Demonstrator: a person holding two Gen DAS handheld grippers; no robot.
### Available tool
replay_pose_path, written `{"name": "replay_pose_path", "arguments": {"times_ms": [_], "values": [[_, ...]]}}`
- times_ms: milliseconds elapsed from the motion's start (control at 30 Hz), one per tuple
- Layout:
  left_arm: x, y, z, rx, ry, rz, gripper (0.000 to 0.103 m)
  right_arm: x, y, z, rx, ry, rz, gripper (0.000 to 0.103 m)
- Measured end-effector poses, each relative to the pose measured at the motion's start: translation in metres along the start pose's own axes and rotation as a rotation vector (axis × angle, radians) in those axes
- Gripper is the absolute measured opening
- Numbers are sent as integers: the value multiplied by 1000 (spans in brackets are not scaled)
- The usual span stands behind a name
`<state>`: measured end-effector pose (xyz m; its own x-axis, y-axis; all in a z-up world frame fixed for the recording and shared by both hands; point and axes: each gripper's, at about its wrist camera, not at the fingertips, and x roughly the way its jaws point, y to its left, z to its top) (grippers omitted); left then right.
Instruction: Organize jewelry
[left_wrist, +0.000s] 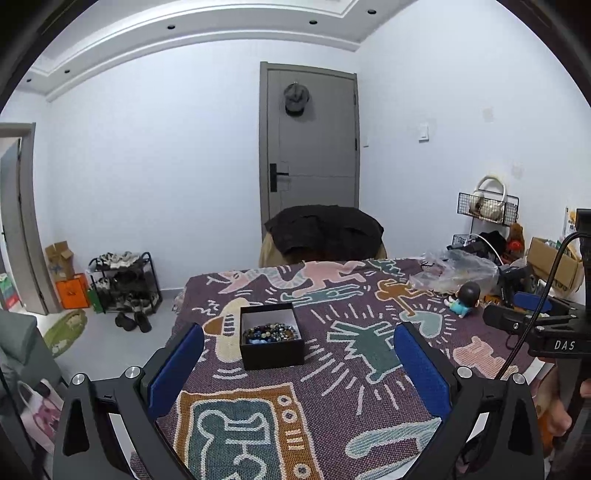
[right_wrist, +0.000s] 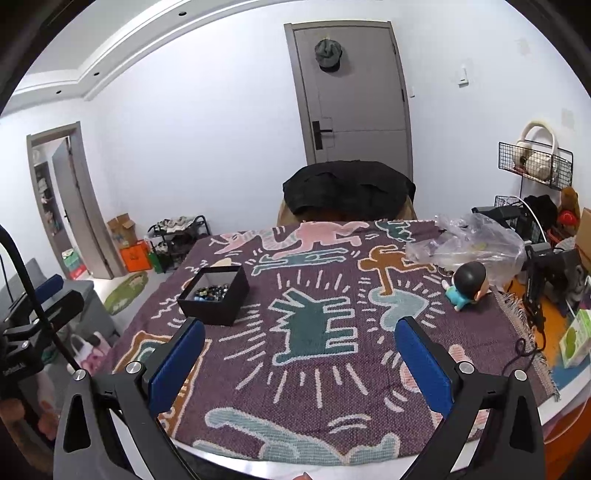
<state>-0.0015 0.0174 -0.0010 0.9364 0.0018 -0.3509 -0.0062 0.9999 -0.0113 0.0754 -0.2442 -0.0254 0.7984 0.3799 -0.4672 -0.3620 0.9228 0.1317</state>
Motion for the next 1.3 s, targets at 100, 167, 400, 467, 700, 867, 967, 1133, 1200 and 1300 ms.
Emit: {"name": "replay_pose_path", "arguments": {"times_ms": [100, 167, 400, 467, 700, 867, 967, 1133, 1200, 1300], "values": [[2, 0, -1, -2, 4, -5, 103, 2, 1, -2, -4, 6, 1, 103], [2, 0, -2, -1, 6, -5, 103, 2, 1, -3, -3, 2, -6, 103], [2, -1, -2, 1, 9, -18, 103, 1, -9, -1, 34, -5, -12, 103], [2, -1, -3, -1, 9, -23, 103, 0, -9, 0, 35, -7, -10, 103], [2, -2, -2, 4, 11, -25, 103, -2, -8, 3, 25, -20, -22, 103], [1, -1, -1, 4, 11, -24, 103, -2, -7, 3, 24, -16, -19, 103], [1, 1, -1, -1, 9, -26, 103, -2, -6, 3, 18, -19, -19, 103], [3, 1, -1, 0, 17, -28, 103, 0, -6, 1, 18, -12, -20, 103], [2, 1, -1, 2, 14, -26, 103, 1, -7, 1, 24, -6, -19, 103], [1, 1, 0, 4, 1, -20, 103, 1, -7, 1, 22, -8, -19, 103]]}}
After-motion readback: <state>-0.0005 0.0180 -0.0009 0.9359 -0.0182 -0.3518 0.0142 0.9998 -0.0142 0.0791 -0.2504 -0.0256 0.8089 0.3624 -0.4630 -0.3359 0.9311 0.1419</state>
